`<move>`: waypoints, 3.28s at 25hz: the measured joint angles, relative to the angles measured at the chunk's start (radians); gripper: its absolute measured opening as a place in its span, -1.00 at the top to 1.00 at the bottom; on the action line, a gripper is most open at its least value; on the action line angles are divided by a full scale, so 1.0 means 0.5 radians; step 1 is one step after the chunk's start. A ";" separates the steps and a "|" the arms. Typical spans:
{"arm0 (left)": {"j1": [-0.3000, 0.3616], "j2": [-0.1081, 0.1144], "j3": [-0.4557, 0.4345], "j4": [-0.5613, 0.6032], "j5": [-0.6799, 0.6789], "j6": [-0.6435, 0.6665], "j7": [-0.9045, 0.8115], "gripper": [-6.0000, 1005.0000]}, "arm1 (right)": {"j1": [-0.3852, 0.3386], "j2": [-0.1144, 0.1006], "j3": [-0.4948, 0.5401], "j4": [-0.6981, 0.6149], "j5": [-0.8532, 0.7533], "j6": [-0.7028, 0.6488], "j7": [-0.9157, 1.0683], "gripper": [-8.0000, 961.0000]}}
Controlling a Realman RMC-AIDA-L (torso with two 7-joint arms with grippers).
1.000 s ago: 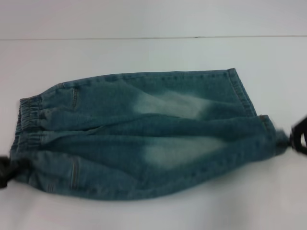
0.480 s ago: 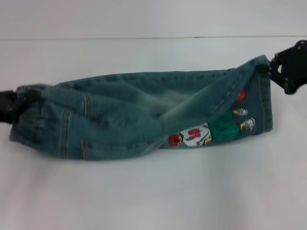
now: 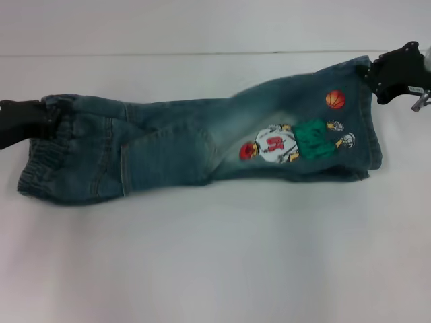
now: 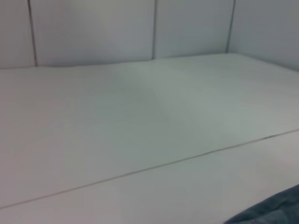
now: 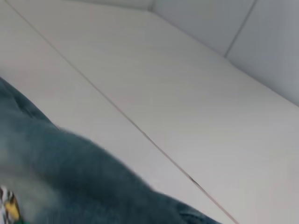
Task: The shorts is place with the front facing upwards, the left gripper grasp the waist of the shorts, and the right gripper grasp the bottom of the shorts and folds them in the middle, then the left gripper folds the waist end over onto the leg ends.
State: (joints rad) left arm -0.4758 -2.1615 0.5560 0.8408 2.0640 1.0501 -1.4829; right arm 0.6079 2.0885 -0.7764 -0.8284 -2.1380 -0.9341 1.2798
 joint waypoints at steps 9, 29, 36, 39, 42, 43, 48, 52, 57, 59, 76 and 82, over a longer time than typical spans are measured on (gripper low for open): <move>0.010 -0.002 0.012 -0.005 -0.034 -0.267 0.011 0.90 | 0.019 0.001 -0.019 0.147 0.094 0.197 -0.182 0.97; 0.061 -0.009 0.151 0.023 0.138 -0.350 0.003 0.87 | -0.001 0.005 -0.155 0.215 0.087 0.342 -0.154 0.77; 0.081 -0.011 0.170 0.109 0.385 -0.346 -0.100 0.39 | -0.061 0.006 -0.156 0.195 0.079 0.357 -0.139 0.23; 0.106 -0.017 0.172 0.186 0.421 -0.328 -0.120 0.17 | -0.080 0.007 -0.153 0.168 0.086 0.331 -0.138 0.04; 0.133 -0.017 0.168 0.240 0.424 -0.294 -0.142 -0.10 | -0.096 0.010 -0.140 0.152 0.105 0.272 -0.139 -0.10; 0.142 -0.014 0.164 0.251 0.425 -0.268 -0.150 -0.19 | -0.102 0.009 -0.138 0.150 0.121 0.257 -0.144 -0.14; 0.171 -0.006 0.156 0.291 0.444 -0.103 -0.163 -0.49 | -0.130 0.009 -0.152 0.111 0.162 0.245 -0.156 -0.37; 0.162 -0.006 0.154 0.273 0.540 -0.066 -0.188 -0.67 | -0.137 0.011 -0.162 0.102 0.163 0.241 -0.157 -0.54; 0.157 -0.005 0.149 0.269 0.577 -0.096 -0.227 -0.70 | -0.139 0.011 -0.175 0.104 0.165 0.240 -0.157 -0.59; 0.160 -0.005 0.143 0.281 0.577 -0.095 -0.232 -0.70 | -0.141 0.012 -0.175 0.104 0.173 0.229 -0.159 -0.59; 0.519 -0.014 -0.499 0.111 -0.191 0.756 0.502 -0.58 | -0.456 -0.010 -0.047 0.057 0.511 -1.095 -0.632 -0.56; 0.546 -0.006 -0.527 0.028 0.004 0.594 0.582 -0.53 | -0.491 -0.015 -0.055 0.179 0.449 -1.437 -0.812 -0.56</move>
State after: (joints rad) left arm -0.2028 -2.1644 0.2924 0.8548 2.0662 1.3472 -1.1919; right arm 0.3622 2.0810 -0.8040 -0.7390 -1.9135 -1.6525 0.8737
